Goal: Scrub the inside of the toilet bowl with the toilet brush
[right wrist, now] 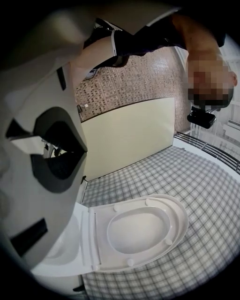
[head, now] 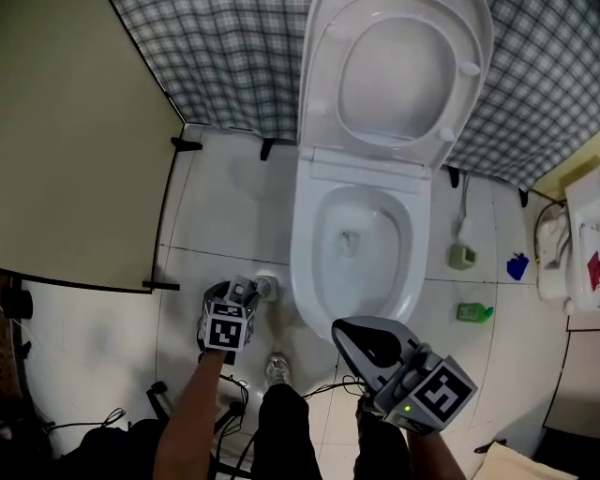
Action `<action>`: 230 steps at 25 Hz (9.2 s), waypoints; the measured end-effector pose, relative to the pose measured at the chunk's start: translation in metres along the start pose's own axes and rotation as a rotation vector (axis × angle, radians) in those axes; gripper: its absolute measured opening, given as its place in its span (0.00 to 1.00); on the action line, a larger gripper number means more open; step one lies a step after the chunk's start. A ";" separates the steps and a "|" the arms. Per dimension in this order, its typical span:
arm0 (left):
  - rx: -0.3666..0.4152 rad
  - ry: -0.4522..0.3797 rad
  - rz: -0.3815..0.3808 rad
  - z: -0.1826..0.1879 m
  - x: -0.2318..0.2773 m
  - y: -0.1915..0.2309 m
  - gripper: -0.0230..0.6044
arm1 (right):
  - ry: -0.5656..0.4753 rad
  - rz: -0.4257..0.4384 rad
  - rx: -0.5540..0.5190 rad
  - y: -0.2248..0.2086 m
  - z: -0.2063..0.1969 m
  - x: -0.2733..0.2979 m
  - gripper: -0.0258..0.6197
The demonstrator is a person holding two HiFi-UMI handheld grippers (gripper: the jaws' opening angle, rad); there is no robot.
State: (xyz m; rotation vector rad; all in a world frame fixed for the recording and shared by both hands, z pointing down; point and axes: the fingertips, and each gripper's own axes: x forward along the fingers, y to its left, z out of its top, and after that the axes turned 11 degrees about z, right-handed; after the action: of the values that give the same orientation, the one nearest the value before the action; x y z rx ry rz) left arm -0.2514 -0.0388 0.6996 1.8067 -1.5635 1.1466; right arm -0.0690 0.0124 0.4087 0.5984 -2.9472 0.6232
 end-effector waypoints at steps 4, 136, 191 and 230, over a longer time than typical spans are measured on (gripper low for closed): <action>0.003 0.065 -0.017 -0.017 0.030 0.006 0.54 | 0.001 -0.006 0.028 -0.008 -0.018 0.009 0.04; 0.569 -0.433 -0.769 0.184 -0.132 -0.301 0.38 | -0.135 -0.304 0.129 -0.073 0.030 -0.163 0.04; 0.337 -0.663 -0.397 0.246 -0.077 -0.279 0.38 | -0.092 -0.362 0.158 -0.094 0.005 -0.189 0.04; 0.409 -0.380 0.108 0.200 -0.072 -0.178 0.38 | -0.098 -0.213 0.133 -0.074 0.012 -0.185 0.04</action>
State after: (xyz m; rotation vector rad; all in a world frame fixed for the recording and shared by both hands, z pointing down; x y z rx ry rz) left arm -0.0242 -0.1193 0.5618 2.3435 -1.7468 1.3038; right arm 0.1301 0.0119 0.3984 0.9666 -2.8895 0.7913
